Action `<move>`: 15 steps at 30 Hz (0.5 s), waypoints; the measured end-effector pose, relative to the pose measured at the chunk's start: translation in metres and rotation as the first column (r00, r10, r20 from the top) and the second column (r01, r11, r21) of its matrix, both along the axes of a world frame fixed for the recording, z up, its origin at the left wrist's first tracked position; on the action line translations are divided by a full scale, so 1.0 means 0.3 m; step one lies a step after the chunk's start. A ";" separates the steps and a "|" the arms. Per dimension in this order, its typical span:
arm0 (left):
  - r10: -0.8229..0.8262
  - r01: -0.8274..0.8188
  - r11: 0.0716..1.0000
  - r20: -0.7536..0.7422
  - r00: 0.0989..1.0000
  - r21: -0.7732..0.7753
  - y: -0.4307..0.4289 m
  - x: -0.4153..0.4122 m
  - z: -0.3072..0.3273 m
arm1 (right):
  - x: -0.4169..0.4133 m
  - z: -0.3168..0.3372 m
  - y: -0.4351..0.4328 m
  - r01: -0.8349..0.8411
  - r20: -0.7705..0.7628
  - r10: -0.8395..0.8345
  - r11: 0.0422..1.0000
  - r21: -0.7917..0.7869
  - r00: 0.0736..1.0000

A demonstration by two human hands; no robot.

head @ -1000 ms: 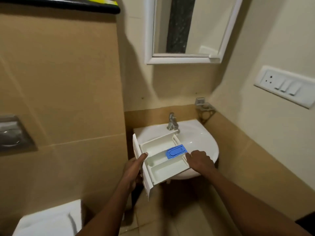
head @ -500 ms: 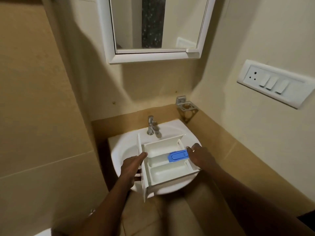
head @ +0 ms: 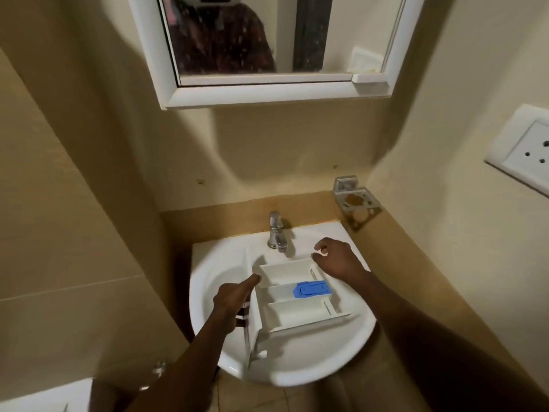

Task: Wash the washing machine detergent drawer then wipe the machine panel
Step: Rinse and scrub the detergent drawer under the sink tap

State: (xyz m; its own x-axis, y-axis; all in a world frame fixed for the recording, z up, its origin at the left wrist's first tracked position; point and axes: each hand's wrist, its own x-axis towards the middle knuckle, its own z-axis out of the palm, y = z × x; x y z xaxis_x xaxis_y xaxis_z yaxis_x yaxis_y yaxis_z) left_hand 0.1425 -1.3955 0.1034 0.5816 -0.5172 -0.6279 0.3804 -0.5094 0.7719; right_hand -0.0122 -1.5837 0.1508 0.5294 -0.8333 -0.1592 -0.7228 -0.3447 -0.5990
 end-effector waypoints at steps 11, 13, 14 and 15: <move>0.136 -0.139 0.990 -0.066 0.988 -0.031 -0.070 0.006 -0.111 | 0.308 0.003 -0.108 -0.076 -0.038 0.075 0.997 -0.021 0.996; 0.148 -0.151 0.988 -0.078 0.986 -0.038 -0.074 0.010 -0.121 | 0.346 -0.010 -0.110 -0.080 -0.043 0.079 0.997 -0.024 0.996; 0.140 -0.143 0.989 -0.078 0.987 -0.042 -0.074 0.010 -0.123 | 0.365 -0.017 -0.116 -0.079 -0.043 0.078 0.997 -0.020 0.996; 0.130 -0.134 0.990 -0.077 0.988 -0.042 -0.073 0.010 -0.125 | 0.383 -0.021 -0.123 -0.083 -0.059 0.082 0.996 -0.019 0.995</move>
State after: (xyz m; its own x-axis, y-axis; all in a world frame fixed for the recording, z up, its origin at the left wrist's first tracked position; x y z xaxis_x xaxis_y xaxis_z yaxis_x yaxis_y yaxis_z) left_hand 0.1456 -1.4175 0.0659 0.5995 -0.4691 -0.6485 0.4988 -0.4147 0.7610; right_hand 0.1026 -1.6204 0.1444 0.5870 -0.7906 -0.1743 -0.7246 -0.4171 -0.5487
